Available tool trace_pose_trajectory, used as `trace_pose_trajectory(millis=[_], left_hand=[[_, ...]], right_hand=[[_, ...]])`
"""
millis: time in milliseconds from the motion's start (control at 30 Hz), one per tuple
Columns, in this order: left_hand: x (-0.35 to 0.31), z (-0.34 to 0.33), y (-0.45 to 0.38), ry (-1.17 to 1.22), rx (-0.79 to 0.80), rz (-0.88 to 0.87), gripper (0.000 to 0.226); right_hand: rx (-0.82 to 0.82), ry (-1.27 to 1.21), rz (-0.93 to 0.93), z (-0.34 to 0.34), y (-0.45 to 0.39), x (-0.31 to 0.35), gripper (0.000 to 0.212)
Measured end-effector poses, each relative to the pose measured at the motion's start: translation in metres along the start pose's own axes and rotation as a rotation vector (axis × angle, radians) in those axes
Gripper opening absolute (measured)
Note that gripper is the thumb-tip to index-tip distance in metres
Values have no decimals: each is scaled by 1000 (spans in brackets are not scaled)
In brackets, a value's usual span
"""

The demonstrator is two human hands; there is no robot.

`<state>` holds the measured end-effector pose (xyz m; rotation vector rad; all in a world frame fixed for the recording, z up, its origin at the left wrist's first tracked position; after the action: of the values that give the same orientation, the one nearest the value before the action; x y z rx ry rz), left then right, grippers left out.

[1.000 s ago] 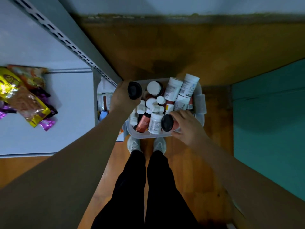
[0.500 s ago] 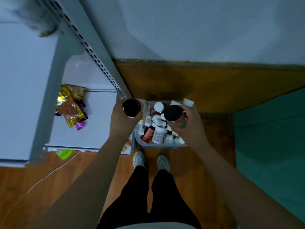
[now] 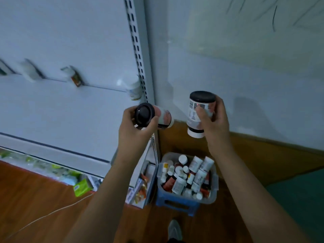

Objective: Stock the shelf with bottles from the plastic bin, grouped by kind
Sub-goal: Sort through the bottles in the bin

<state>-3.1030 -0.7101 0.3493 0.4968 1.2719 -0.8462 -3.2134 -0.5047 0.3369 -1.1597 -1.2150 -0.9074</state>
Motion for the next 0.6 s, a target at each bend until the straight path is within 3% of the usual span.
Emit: trace_pose_trajectory(millis=[233,400,600], left_hand=[[-34,146,14,273,-154,-9,51],[-5,281,43,447,-372,89,49],[44,424,88,497,-582,187,42]], right_hand=[[200,-127,107,-126,35,94,44],[373,-225,97,-262,82,120,30],[589,-273,11,-417,150,120,25]])
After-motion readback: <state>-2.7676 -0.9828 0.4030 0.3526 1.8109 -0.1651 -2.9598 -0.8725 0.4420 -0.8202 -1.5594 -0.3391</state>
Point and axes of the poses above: each hand's wrist, its own y-axis away from the middle knuckle, its own z-axis out of the back of the hand, x = y × z, the point moved 6 cm from there along -y, towards the middle knuckle
